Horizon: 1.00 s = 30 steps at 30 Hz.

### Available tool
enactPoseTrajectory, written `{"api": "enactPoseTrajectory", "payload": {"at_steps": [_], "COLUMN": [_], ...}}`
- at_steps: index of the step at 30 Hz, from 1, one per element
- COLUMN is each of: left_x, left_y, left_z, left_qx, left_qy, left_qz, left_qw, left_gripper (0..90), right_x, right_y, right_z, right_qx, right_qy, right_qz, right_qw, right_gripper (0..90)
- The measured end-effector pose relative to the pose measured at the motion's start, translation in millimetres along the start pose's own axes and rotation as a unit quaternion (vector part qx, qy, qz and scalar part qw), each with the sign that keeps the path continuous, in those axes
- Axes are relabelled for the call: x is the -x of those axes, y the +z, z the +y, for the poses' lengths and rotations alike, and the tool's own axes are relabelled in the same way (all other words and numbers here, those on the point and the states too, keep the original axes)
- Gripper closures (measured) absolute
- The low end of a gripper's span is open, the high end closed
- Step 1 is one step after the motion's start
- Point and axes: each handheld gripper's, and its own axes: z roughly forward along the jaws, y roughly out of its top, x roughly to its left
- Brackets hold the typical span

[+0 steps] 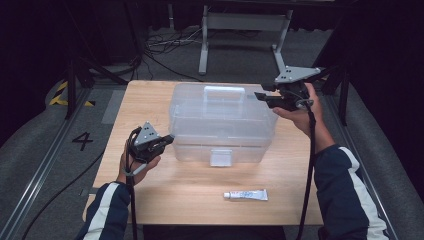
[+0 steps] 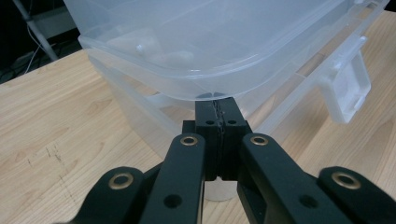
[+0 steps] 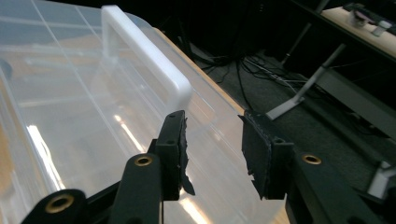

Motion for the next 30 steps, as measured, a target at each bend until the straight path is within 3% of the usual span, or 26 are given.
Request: {"api": "enactPoseTrajectory", "payload": {"at_steps": [7,13,15,16,19,22,30], "left_x": [-1.8,-1.3,-1.7,-1.7,-2.2,-1.7,-4.2], "left_y": [-1.2,-1.7,-1.8,-1.8,-2.4,-3.2,-4.2], "left_z": [2.0,3.5,3.9,3.9,5.3,7.5,10.8], "left_qx": [0.005,0.004,0.005,0.005,0.01,0.014,0.022], "left_qy": [0.002,0.004,0.004,0.004,0.003,0.004,0.004], "left_qz": [-0.003,0.0,0.0,0.0,0.0,0.005,0.002], "left_qw": [1.0,1.0,1.0,1.0,0.9999,0.9999,0.9998], "left_gripper": [89.8,89.7,89.6,89.6,89.6,89.3,88.6], "right_x": [7.8,10.9,14.8,14.8,18.3,19.4,9.8], "right_y": [-25.2,-42.5,-43.8,-43.8,-41.0,-35.8,-17.8], "right_z": [-27.0,-67.0,-80.9,-80.9,-104.0,-123.6,-142.9], "right_qx": [0.023,0.012,0.019,0.019,0.011,0.014,-0.01], "right_qy": [0.019,-0.001,0.014,0.014,0.019,0.032,0.029], "right_qz": [-0.011,-0.035,-0.03,-0.03,-0.022,0.007,0.04], "right_qw": [0.9995,0.9993,0.9993,0.9993,0.9995,0.9994,0.9987], "right_gripper": [55.8,48.1,47.7,47.7,45.9,44.1,41.2]}}
